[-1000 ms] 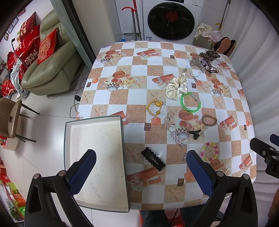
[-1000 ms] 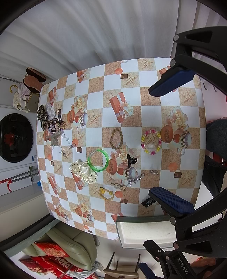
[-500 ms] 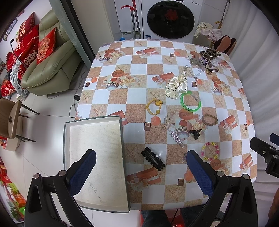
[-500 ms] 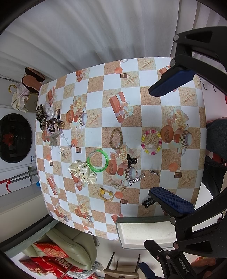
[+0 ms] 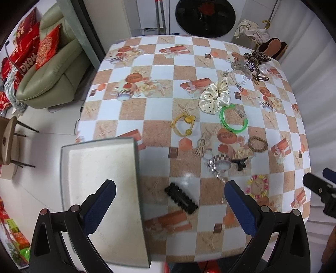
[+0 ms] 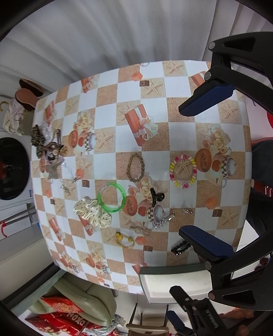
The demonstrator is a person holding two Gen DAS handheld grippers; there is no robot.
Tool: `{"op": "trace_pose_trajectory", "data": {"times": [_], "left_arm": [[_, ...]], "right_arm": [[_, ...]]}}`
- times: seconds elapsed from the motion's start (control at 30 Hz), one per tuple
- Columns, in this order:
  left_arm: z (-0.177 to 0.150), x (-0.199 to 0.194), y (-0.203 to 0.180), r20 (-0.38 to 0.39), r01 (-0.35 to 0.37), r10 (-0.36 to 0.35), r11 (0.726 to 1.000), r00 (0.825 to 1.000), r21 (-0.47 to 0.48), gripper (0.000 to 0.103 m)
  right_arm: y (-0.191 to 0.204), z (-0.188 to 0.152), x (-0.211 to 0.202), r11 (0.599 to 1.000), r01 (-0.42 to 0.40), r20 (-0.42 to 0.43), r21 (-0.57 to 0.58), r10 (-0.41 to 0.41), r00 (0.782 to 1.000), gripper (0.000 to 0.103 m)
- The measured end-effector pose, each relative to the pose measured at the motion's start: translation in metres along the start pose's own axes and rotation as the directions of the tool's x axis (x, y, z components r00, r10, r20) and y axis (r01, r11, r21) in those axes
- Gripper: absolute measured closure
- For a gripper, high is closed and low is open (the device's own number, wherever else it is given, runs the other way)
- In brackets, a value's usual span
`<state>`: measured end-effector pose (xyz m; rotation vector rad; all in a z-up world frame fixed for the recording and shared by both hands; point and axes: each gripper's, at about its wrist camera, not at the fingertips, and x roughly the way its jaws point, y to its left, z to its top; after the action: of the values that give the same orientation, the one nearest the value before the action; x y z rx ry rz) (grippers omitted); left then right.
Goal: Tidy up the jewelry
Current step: 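Grasp the yellow hair tie with the left tool while the right tool grasps the green bangle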
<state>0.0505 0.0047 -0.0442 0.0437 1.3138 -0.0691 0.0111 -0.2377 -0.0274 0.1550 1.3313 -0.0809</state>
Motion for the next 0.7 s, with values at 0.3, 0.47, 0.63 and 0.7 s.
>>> {"op": "trace_pose_trajectory", "data": {"times": [0.3,0.47,0.63,0.7], "left_arm": [[0.057,0.056,-0.02,0.019,0.02,-0.021,0.999,1.0,0.046,0.0],[0.083,0.093,-0.029,0.003,0.01,-0.01,0.998,1.0,0.066,0.008],[0.097,0.128,-0.034,-0.023,0.003,-0.001,0.997,1.0,0.078,0.008],[0.1,0.14,-0.033,-0.037,-0.001,0.004,0.997,0.999,0.074,0.008]], "right_arm": [[-0.014,0.03,0.062,1.0,-0.02,-0.088,0.004,0.02,0.996,0.0],[-0.016,0.053,0.093,0.999,-0.034,-0.106,0.009,0.035,0.994,0.0],[-0.006,0.082,0.121,0.998,-0.064,-0.104,-0.007,0.063,0.993,0.0],[-0.001,0.092,0.131,0.997,-0.079,-0.103,-0.015,0.077,0.992,0.0]]}}
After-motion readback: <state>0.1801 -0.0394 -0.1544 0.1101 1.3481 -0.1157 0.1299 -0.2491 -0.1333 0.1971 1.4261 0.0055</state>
